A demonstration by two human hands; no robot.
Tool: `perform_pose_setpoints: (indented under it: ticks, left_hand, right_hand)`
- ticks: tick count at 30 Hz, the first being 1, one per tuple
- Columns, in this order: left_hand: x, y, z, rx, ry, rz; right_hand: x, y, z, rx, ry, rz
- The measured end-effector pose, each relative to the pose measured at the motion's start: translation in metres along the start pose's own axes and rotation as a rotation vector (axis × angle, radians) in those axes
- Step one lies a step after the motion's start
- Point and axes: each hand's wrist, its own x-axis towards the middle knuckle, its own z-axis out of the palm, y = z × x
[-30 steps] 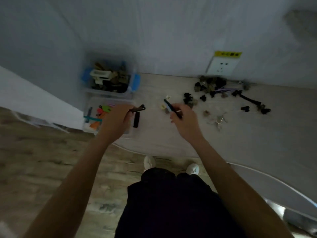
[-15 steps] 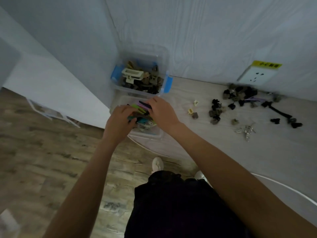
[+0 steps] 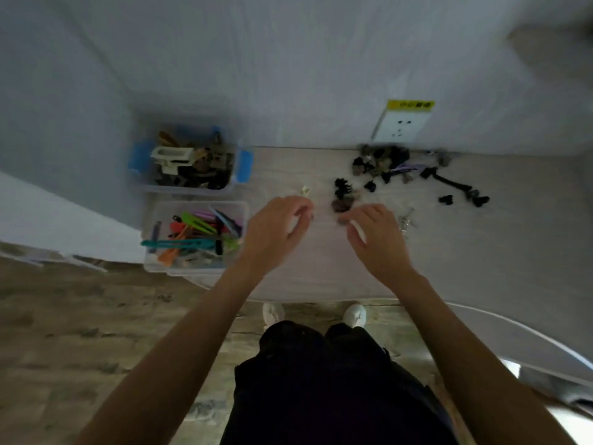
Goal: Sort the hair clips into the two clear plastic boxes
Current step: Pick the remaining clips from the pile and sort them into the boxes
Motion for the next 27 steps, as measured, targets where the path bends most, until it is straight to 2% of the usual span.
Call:
perform_pose_setpoints:
  ticks: [5, 8, 12, 16, 22, 24, 27]
  left_hand:
    - [0.074, 0.048, 0.08, -0.07, -0.254, 0.073]
    - [0.11, 0.066, 0.116, 0.004, -0.293, 0.044]
    - [0.147, 0.087, 0.161, 0.145, -0.336, 0.106]
    - [0.164, 0.087, 0.187, 0.28, -0.41, 0.103]
    - [0.162, 0.076, 0.196, 0.383, -0.384, 0.07]
    - [0.159, 0.07, 0.192, 0.402, -0.39, 0.044]
    - [0.149, 0.064, 0.185, 0.42, -0.404, 0.043]
  right_hand:
    - [-0.027, 0.105, -0.047, -0.079, 0.079, 0.297]
    - [-0.021, 0.153, -0.06, -0.088, 0.07, 0.362]
    - [0.003, 0.204, -0.066, -0.133, -0.029, 0.409]
    - [0.023, 0.23, -0.062, -0.169, -0.163, 0.423]
    - [0.018, 0.235, -0.047, -0.167, -0.24, 0.422]
    - [0.018, 0.233, -0.051, -0.16, -0.197, 0.4]
    - [0.033, 0.232, -0.062, -0.203, -0.038, 0.338]
